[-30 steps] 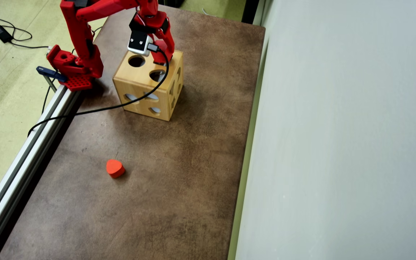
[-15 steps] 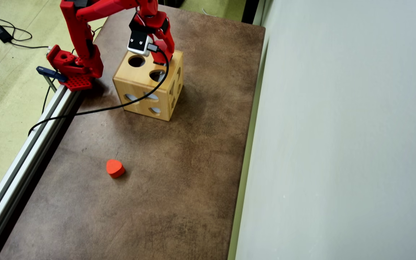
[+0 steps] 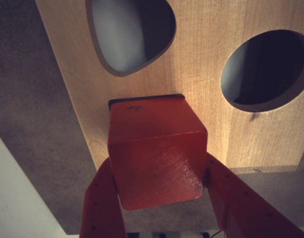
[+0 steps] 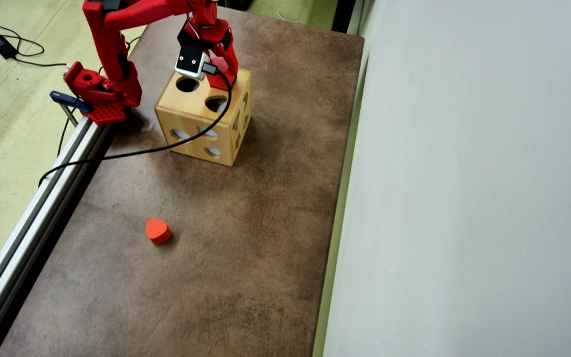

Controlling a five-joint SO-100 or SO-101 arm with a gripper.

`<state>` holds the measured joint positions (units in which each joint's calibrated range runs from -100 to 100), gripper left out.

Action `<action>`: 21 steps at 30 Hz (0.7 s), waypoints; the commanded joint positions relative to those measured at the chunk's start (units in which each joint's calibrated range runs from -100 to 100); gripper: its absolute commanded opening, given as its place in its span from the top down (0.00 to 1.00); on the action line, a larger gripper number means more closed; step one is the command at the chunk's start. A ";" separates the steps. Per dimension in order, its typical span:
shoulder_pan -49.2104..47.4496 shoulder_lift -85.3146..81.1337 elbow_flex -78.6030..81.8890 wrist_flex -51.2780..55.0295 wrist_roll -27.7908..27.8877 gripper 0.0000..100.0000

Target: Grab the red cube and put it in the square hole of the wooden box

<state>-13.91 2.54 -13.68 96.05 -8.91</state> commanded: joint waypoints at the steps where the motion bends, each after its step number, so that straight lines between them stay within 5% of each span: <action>1: 0.31 1.49 -0.18 0.01 0.29 0.98; 21: 0.31 1.66 -0.27 0.01 0.24 0.98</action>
<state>-13.91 5.51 -13.68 95.56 -8.91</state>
